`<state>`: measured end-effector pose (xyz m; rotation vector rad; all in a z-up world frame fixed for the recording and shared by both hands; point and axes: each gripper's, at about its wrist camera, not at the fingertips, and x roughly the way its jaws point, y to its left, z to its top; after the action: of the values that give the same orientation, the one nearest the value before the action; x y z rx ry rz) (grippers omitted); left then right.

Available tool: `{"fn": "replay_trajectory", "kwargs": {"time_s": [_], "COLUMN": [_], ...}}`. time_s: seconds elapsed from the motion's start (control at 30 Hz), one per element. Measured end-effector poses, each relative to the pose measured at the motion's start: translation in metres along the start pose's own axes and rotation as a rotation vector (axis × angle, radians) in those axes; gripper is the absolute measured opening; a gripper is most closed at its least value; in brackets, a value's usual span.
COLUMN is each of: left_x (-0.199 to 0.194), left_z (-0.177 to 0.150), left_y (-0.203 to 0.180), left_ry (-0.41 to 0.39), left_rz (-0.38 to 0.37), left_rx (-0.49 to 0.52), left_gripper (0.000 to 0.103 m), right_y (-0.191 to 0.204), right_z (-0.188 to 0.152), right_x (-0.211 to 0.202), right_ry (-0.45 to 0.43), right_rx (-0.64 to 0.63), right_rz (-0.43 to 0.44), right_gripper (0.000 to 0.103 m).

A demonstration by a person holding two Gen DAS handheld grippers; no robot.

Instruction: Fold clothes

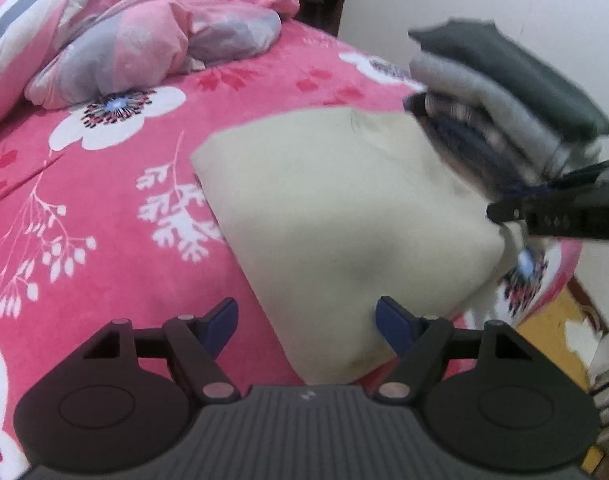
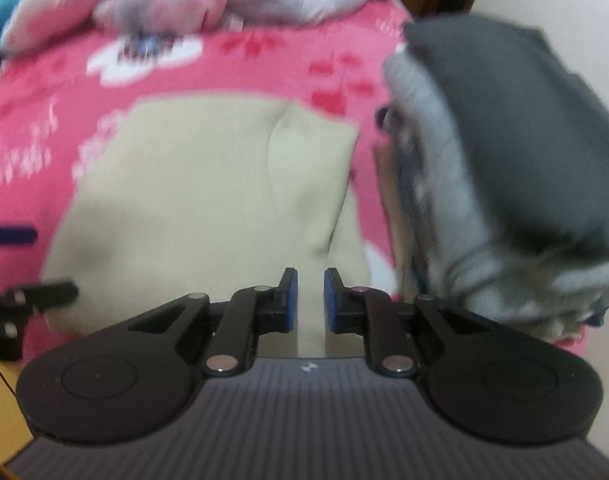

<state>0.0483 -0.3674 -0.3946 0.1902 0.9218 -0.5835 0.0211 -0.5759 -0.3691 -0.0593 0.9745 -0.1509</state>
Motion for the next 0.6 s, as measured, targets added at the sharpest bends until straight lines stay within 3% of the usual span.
{"fn": "replay_trajectory", "kwargs": {"time_s": [0.17,0.33,0.6], "left_x": [0.001,-0.026,-0.108], "left_z": [0.012,0.025,0.05], "left_y": [-0.001,-0.007,-0.03], "left_ry": [0.051,0.071,0.037], "left_rz": [0.004,0.02,-0.011], "left_rx": [0.017,0.061,0.128], "left_gripper": [0.079,0.078,0.079], "right_y": [0.004,-0.004,0.01], "right_z": [-0.008,-0.006,-0.025], "right_x": [0.023,-0.025,-0.112], "right_ry": [0.068,0.102,0.187], "right_rx": [0.039,0.173,0.237], "right_rz": [-0.016,-0.005,0.047], "right_gripper": [0.013,0.013,0.013]}}
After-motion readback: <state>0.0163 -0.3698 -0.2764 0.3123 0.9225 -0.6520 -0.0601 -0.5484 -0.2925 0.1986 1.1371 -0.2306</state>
